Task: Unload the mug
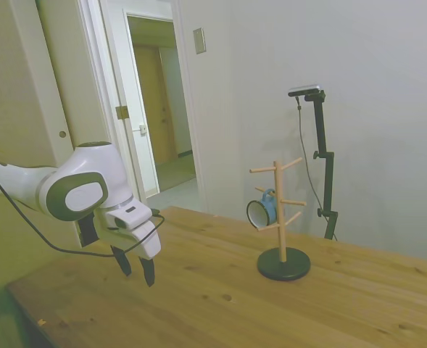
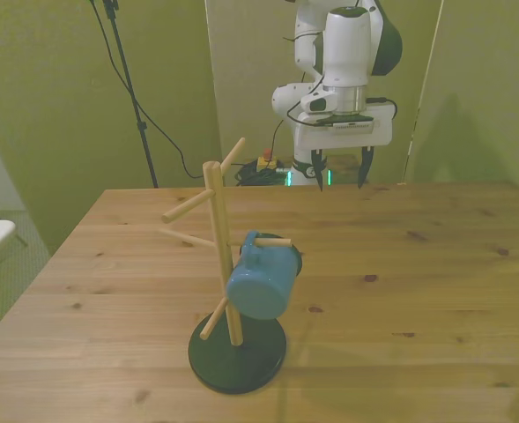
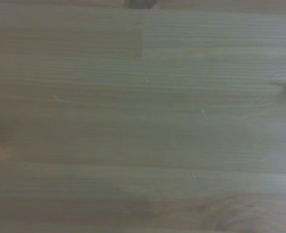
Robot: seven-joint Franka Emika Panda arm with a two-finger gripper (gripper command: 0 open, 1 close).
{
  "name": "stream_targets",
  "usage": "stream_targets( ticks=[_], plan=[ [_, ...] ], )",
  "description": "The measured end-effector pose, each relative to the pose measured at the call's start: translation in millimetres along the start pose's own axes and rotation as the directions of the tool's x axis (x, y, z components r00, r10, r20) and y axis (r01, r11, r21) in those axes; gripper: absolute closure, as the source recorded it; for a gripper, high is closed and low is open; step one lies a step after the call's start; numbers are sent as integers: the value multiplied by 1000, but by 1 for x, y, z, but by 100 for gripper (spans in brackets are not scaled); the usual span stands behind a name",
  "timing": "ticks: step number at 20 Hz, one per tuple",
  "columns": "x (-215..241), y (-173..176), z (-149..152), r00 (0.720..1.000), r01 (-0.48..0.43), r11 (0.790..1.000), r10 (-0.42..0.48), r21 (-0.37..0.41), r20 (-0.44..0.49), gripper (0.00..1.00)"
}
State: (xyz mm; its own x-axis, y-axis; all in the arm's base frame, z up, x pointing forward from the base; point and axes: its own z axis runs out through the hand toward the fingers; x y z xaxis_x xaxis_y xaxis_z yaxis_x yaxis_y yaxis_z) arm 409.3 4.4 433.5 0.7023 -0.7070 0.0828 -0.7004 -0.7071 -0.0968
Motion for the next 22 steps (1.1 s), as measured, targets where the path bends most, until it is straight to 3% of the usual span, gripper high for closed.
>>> stream_targets(
  ticks=[4,9,15,19,22],
  plan=[
    [16,-1,-5,998,-26,999,28,44,-50,0],
    [98,-16,-35,976,-125,979,150,158,-159,0],
    [184,-52,-37,926,-188,953,252,236,-280,0],
    [209,-69,-37,878,-232,926,332,298,-346,0],
    [209,-73,-37,864,-227,922,339,312,-372,0]
  ],
)
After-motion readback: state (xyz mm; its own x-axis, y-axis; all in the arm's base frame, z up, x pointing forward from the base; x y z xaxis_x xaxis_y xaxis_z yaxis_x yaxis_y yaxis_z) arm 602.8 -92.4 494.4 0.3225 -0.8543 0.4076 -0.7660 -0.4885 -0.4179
